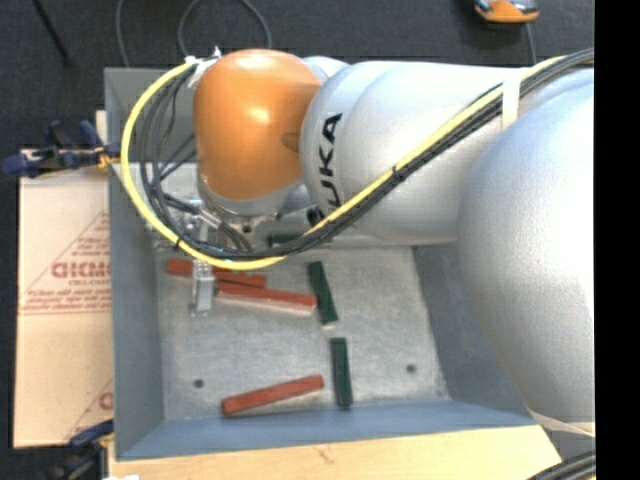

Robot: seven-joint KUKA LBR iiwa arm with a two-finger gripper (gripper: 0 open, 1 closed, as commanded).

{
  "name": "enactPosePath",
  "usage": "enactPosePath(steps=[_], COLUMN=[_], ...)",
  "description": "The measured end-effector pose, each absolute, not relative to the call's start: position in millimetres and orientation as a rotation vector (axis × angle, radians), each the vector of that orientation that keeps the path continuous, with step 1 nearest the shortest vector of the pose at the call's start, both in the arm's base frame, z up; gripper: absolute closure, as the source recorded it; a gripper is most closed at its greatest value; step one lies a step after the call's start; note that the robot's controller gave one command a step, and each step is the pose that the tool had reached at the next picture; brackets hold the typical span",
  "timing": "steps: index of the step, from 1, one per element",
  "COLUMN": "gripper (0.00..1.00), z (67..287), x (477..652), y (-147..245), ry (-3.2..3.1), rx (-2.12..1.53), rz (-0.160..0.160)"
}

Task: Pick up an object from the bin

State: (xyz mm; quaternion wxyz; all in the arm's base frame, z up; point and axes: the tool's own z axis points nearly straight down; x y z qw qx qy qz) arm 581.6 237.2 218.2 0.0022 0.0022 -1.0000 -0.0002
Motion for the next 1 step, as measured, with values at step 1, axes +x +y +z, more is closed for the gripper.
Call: enactPosePath(steps=[1], gripper=[0.00], z=[68.8], x=[603.9], y=[224.9], ry=[-3.127], rx=[0.368], rz=[-0.002])
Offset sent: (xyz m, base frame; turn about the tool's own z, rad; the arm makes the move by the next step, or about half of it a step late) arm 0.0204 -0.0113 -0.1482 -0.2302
